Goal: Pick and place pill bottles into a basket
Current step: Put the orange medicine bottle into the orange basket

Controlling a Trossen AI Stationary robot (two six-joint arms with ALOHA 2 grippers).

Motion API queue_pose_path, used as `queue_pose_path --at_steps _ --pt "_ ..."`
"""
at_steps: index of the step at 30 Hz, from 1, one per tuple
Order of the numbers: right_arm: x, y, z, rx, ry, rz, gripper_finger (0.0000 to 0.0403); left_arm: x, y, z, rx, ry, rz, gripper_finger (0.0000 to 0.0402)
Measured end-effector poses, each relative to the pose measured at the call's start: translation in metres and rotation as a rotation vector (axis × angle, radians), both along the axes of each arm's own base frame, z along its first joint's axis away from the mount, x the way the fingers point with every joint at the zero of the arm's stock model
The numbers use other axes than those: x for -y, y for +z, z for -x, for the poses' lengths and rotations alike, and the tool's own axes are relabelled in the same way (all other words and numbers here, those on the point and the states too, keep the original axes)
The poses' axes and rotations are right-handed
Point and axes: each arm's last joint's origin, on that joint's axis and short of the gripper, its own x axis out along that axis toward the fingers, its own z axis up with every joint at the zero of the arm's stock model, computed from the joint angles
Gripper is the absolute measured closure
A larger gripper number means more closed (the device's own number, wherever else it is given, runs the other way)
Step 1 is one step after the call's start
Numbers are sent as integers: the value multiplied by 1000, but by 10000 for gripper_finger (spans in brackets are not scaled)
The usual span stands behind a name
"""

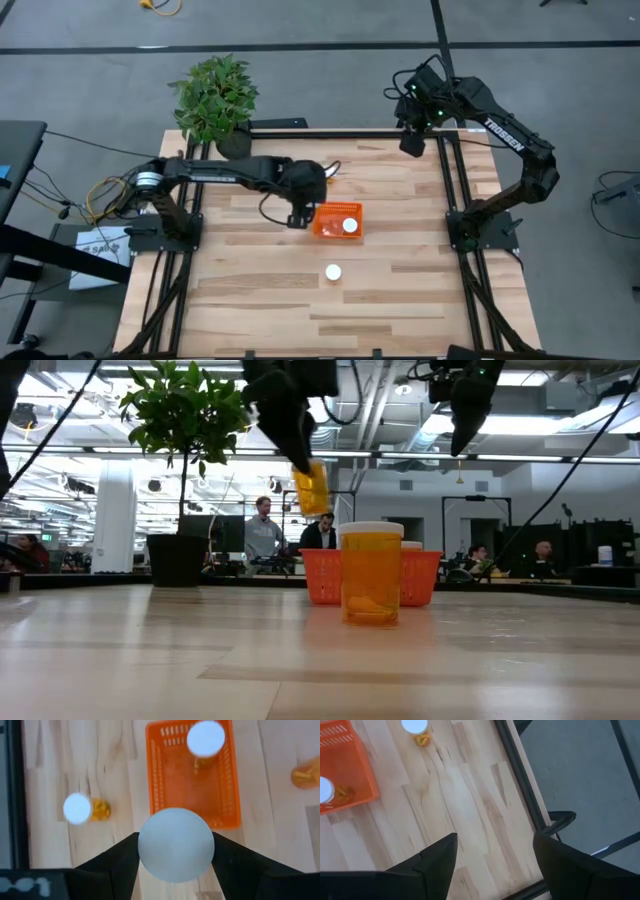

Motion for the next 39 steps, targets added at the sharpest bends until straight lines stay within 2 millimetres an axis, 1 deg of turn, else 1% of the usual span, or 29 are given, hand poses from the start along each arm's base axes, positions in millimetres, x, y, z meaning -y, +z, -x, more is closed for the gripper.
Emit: queue_pose_path --at_steps 8,13,20,25,27,29,32,39 --pt "5 -1 7 -21 -15 -5 147 1 -1 -25 -20 -72 19 186" --pt "8 -1 10 -25 -18 0 147 3 -8 -36 -28 -108 76 186" --pt "9 -1 10 -26 -15 2 147 6 -12 -37 -47 -122 98 186" --pt "9 -1 10 -25 -19 1 147 7 -23 -41 -85 -134 100 186" --pt "9 -1 10 -25 -18 1 147 8 -25 -45 -62 -141 95 186" --pt "9 -1 10 -26 -15 2 147 8 -27 -45 -73 -147 95 186" --pt "9 -1 10 -25 -15 3 147 10 -34 -50 -75 -154 96 186" --pt "9 -1 10 -25 -14 3 147 11 -45 -53 -108 -160 119 186"
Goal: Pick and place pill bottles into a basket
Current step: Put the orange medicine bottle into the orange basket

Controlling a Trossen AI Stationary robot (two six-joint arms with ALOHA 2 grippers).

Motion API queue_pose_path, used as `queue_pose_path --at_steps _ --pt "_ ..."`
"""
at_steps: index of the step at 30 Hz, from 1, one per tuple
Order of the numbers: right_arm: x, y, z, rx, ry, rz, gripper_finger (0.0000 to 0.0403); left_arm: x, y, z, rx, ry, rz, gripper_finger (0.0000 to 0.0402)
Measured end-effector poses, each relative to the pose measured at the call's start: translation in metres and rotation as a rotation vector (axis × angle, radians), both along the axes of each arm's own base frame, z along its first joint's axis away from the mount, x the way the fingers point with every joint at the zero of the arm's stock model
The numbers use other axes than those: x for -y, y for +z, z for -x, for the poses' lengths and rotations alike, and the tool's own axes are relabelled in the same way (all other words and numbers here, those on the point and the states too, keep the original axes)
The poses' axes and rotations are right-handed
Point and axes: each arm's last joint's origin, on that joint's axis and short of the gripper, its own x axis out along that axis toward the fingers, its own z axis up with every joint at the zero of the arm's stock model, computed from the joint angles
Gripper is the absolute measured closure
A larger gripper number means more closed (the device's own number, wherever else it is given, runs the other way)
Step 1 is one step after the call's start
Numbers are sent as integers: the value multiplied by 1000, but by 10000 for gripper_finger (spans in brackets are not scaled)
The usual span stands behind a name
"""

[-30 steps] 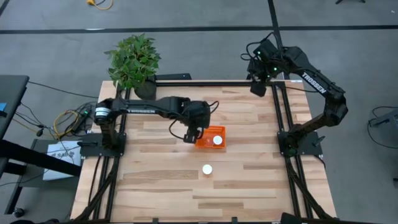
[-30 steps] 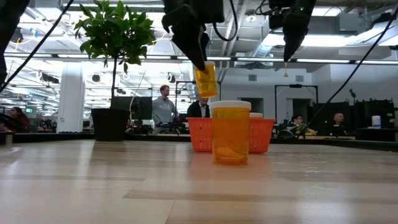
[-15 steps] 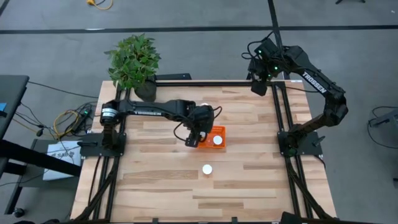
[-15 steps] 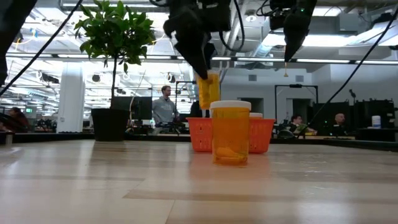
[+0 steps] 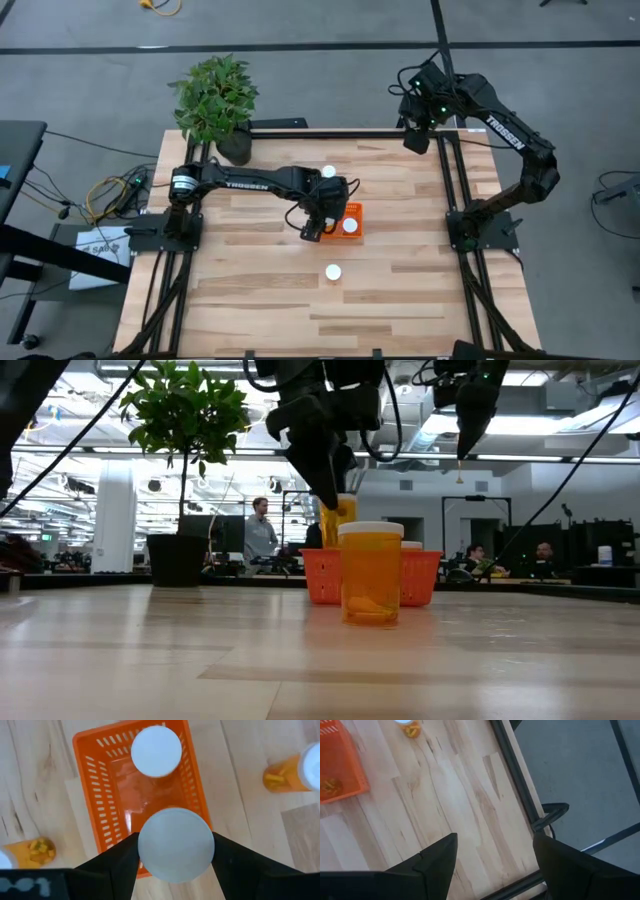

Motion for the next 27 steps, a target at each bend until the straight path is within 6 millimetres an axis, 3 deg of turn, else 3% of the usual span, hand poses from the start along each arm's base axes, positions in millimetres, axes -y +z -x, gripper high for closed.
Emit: queue_pose_path --at_steps 27 --pt "0 0 0 0 0 0 147 0 -3 -1 14 -64 -58 186"
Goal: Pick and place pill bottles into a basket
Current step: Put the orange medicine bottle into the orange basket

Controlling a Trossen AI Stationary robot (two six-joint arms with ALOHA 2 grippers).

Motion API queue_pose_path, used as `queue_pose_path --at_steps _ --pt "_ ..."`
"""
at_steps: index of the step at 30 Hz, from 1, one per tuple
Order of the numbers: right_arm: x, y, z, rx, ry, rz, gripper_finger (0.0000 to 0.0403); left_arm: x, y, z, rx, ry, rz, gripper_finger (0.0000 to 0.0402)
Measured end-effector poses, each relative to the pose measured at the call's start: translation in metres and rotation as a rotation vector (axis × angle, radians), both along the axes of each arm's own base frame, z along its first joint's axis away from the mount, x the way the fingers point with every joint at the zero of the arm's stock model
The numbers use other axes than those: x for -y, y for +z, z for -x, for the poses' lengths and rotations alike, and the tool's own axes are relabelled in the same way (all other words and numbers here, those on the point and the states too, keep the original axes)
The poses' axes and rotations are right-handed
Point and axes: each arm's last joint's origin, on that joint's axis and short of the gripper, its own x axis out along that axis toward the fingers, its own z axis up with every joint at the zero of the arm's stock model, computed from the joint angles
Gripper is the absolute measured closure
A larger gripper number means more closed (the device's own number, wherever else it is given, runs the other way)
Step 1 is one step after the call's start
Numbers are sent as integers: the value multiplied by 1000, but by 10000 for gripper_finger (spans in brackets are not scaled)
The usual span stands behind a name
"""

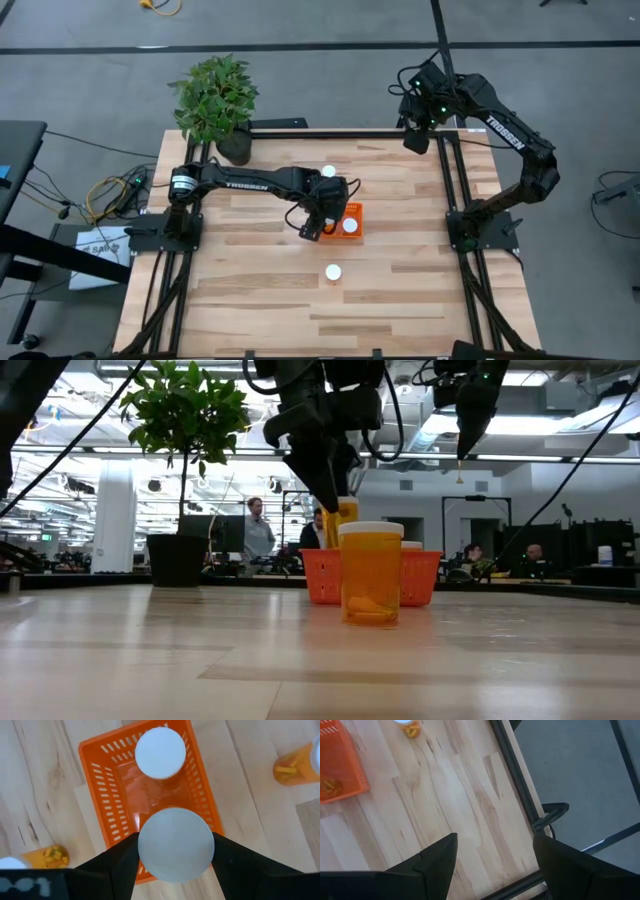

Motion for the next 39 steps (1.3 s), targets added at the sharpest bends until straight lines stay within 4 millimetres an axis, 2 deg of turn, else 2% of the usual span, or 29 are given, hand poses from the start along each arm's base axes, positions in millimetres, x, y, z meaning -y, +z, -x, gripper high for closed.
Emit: queue_pose_path --at_steps 12,17,29,39 --pt "0 0 0 0 -1 -1 147 0 0 0 7 -1 1 186" --pt "0 0 0 -3 -1 -4 147 1 -20 -7 -42 -15 57 186" --pt "-1 -1 0 -10 1 -11 147 1 -17 -9 -15 6 51 186" --pt "-1 0 0 -8 2 -9 147 1 -17 -9 -18 8 52 151"
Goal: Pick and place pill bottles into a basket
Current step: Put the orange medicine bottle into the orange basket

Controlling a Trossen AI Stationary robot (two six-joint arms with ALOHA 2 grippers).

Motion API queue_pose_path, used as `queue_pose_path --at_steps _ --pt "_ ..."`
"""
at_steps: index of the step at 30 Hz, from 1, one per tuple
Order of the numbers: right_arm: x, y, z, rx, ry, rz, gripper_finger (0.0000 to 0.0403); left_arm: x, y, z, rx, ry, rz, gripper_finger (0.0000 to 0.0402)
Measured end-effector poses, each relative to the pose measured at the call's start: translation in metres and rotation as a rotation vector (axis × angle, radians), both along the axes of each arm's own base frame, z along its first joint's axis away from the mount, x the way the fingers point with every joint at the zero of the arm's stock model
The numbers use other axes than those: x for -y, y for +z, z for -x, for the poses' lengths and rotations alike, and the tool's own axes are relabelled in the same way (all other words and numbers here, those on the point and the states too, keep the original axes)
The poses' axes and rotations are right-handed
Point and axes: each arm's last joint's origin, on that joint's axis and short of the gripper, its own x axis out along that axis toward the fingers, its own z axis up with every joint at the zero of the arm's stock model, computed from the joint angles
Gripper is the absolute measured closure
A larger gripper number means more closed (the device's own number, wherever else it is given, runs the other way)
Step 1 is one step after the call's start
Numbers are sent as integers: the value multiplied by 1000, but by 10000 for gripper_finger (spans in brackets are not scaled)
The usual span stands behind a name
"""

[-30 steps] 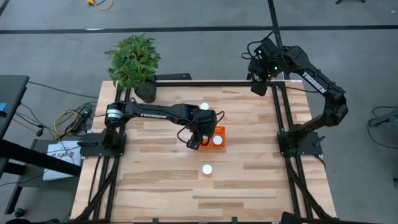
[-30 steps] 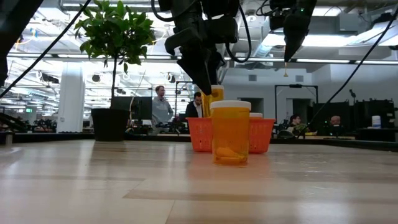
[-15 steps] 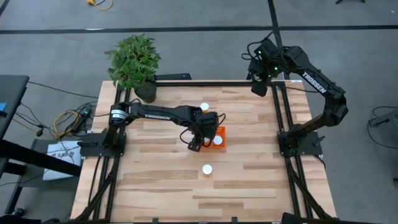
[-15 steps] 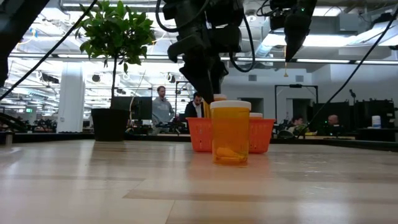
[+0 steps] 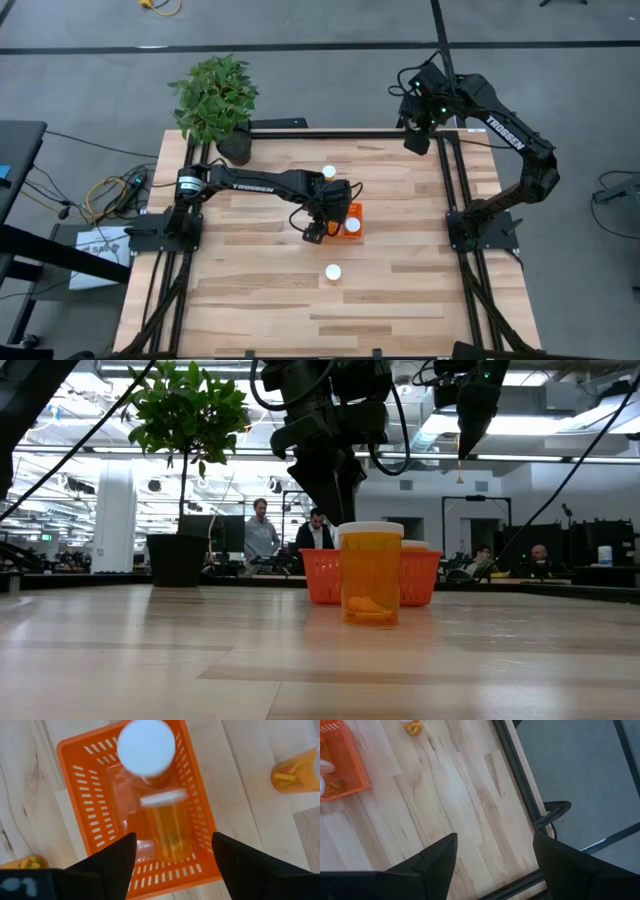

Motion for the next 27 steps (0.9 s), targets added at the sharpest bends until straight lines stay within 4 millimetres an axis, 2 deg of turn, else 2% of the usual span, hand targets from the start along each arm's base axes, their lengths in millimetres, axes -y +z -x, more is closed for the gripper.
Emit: queue_pose_path --at_steps 13,20,27 --pt "0 0 0 8 -23 -7 147 -1 1 2 -24 20 0 145" --pt "5 3 -6 111 -135 -1 147 -2 34 9 -110 113 -116 145" --pt "13 10 -14 255 -230 48 147 -2 60 21 -200 280 -95 145"
